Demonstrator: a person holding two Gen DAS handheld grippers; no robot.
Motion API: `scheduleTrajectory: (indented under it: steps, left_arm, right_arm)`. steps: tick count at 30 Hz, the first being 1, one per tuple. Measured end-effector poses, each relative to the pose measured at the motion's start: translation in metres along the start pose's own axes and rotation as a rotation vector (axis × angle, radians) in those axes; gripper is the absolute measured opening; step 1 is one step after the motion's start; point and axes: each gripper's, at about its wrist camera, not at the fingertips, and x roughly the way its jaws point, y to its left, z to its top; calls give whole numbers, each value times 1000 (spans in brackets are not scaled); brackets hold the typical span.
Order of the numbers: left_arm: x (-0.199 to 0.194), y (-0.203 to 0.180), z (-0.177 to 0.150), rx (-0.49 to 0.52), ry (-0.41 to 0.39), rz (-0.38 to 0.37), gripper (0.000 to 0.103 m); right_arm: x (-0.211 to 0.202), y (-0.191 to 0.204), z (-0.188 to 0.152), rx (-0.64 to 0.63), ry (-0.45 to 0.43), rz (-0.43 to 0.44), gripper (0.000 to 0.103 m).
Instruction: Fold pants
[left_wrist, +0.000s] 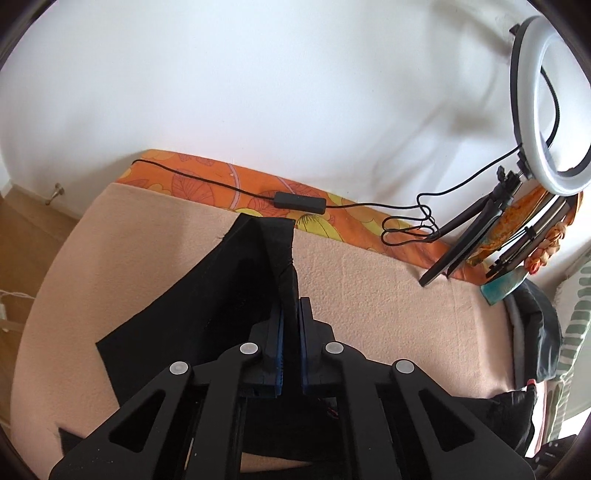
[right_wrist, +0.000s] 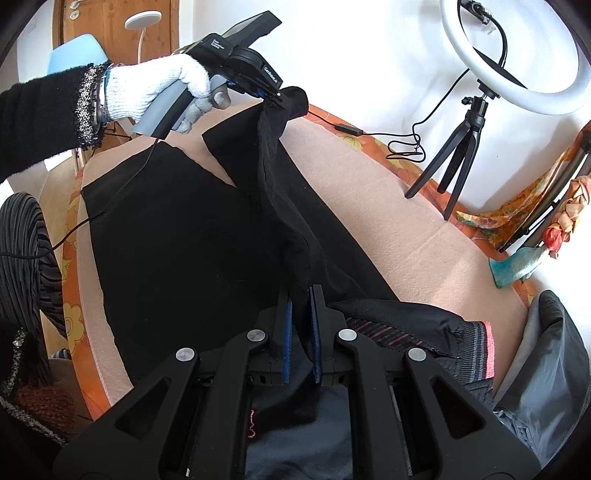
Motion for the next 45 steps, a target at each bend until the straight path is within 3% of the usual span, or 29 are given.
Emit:
scheduleTrajectory:
  steps: [8, 15, 25, 27, 32, 34, 37, 42, 45]
  left_arm:
    - [-77, 17, -38, -36, -115, -26, 4]
    - [-133, 49, -101, -125, -191, -49, 4]
    - [-140, 101, -197, -326, -190, -91, 4]
    - [-140, 104, -207, -335, -198, -66, 7]
    - [-139, 92, -209, -191, -211, 113, 18]
    - [-135, 85, -206, -108, -201, 210, 30]
    - [-130, 77, -206, 22, -194, 303, 35]
    - [-116, 70, -203, 206, -152, 402, 36]
    - [-119, 65, -201, 268, -151, 373, 36]
  right_arm:
    - [-44, 22, -1, -66, -31, -37, 9]
    - [-70, 56, -18, -152, -5, -41, 9]
    - [-68, 98, -53, -228, 84, -55, 9]
    - [-70, 105, -58, -237, 92, -53, 9]
    - [-71, 114, -64, -233, 112, -50, 9]
    - [-71, 115, -67, -227, 118, -52, 9]
    - [-70, 114, -70, -217, 125, -57, 9]
    - [-63, 114, -72, -213, 140, -68, 9]
    - [-64, 111, -75, -213, 147, -80, 9]
